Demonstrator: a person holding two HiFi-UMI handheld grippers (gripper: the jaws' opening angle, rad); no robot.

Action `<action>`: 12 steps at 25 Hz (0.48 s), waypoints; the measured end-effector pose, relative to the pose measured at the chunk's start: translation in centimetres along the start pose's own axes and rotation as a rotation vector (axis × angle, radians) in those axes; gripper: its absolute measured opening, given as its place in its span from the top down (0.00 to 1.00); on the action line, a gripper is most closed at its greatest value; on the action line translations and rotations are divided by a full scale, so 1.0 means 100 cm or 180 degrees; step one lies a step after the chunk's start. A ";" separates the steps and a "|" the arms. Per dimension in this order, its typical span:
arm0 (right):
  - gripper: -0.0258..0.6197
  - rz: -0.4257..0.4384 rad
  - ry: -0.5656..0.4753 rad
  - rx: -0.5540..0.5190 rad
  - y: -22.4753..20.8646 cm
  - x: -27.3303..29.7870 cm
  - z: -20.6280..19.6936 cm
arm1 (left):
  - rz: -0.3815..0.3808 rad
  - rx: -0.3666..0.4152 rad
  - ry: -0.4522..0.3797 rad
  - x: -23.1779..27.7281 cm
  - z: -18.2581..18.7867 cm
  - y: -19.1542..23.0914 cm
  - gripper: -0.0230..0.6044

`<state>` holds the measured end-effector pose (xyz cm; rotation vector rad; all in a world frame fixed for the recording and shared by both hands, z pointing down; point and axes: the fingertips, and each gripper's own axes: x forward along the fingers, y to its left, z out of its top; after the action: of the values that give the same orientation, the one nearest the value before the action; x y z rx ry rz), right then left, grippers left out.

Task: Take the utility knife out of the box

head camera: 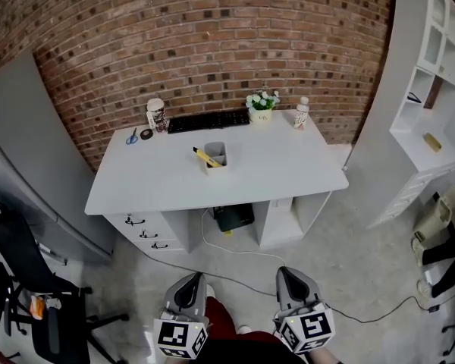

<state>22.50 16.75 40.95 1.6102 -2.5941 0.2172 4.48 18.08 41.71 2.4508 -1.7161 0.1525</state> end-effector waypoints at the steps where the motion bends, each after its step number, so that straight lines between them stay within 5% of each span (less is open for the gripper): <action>1: 0.95 -0.0009 -0.0006 0.0005 -0.001 0.003 0.000 | -0.0002 0.0002 0.0004 0.003 0.001 0.002 0.96; 12: 0.95 -0.0047 0.0074 0.0006 -0.009 0.048 0.002 | 0.0018 -0.0045 0.0043 0.042 -0.001 0.035 0.96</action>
<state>21.19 12.04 41.47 1.6169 -2.5648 0.2361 2.68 13.02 42.74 2.4294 -1.7129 0.1566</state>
